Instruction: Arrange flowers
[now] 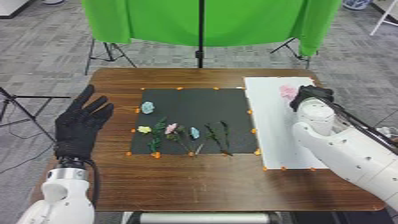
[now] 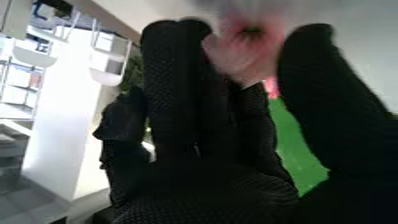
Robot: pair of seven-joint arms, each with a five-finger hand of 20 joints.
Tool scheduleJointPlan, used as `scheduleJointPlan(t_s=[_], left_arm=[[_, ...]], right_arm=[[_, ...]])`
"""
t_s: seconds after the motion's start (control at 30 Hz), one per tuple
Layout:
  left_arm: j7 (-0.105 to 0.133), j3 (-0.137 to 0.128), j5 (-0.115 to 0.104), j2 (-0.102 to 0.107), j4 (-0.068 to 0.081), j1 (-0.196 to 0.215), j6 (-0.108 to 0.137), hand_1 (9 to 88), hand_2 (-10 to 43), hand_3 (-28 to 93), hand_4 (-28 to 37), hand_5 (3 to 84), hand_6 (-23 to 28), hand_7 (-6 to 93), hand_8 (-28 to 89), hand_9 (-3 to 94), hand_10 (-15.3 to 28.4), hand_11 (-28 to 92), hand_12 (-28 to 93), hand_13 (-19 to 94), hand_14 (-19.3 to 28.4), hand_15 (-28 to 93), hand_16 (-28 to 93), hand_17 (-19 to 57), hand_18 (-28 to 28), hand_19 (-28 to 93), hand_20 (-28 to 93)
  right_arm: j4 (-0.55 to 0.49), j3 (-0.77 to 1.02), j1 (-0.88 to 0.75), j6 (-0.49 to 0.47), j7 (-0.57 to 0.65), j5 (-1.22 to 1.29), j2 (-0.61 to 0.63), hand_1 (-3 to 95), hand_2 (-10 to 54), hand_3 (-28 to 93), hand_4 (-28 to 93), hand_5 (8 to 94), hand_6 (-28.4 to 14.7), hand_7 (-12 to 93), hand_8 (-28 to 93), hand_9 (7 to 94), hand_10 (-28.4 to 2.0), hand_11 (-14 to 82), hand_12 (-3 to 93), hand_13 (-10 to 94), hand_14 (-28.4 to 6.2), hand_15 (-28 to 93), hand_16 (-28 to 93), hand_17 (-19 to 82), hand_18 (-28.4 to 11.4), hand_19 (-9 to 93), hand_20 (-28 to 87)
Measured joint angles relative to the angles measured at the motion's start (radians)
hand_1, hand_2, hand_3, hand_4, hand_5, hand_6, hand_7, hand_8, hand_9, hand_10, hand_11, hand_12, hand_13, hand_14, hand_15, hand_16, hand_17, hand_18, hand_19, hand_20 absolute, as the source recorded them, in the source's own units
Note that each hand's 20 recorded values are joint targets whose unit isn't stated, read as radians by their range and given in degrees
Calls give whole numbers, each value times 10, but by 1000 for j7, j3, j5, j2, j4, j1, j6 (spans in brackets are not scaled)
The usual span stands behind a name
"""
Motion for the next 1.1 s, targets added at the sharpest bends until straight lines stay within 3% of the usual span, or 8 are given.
scheduleJointPlan(t_s=[0.07,0.2,0.3,0.57,0.8,1.1], left_arm=[[0,0,0,0,0,-1,1,249,96,777,-251,362,74,113,-97,345,198,260,109,254,266,538,-91,-89,261,570,115],[-1,-1,0,-1,0,-2,2,249,96,776,-250,363,74,112,-97,345,199,261,109,254,266,539,-91,-89,261,570,114],[0,-1,-1,-1,-1,-2,6,249,96,776,-250,363,74,113,-96,348,199,264,110,254,266,539,-91,-89,261,570,114],[-1,-9,-2,-3,-7,10,10,250,97,776,-250,364,76,114,-97,348,200,265,110,255,266,540,-91,-89,261,571,114],[-5,-14,0,-10,-9,21,10,250,97,777,-249,365,77,114,-97,349,200,267,109,255,266,540,-91,-89,260,571,113],[-27,-16,7,-20,-9,15,8,251,97,778,-249,365,78,115,-97,349,201,268,107,256,265,540,-92,-89,260,572,112]], right_arm=[[14,-28,7,57,3,-17,1,616,-95,650,-283,840,35,244,1,930,-54,102,320,822,-2,540,272,366,-183,931,468],[27,-85,0,240,8,-53,10,622,-95,657,-283,869,35,221,9,937,-53,134,308,849,5,539,279,391,-182,932,480],[15,-76,-31,313,9,-67,16,617,-95,670,-283,875,33,213,13,937,-54,145,302,853,3,539,282,395,-185,932,484],[-162,-17,-108,459,-47,-107,69,609,-95,688,-283,878,30,209,18,937,-59,150,303,852,0,545,286,397,-192,932,495],[-338,79,-170,422,-274,-143,25,583,-95,718,-283,856,28,226,27,937,-61,134,322,817,-13,577,278,366,-185,932,481],[-306,-85,-140,339,-336,-200,-176,569,-95,732,-283,837,28,237,12,931,-61,125,362,768,-31,616,268,326,-199,932,466]])
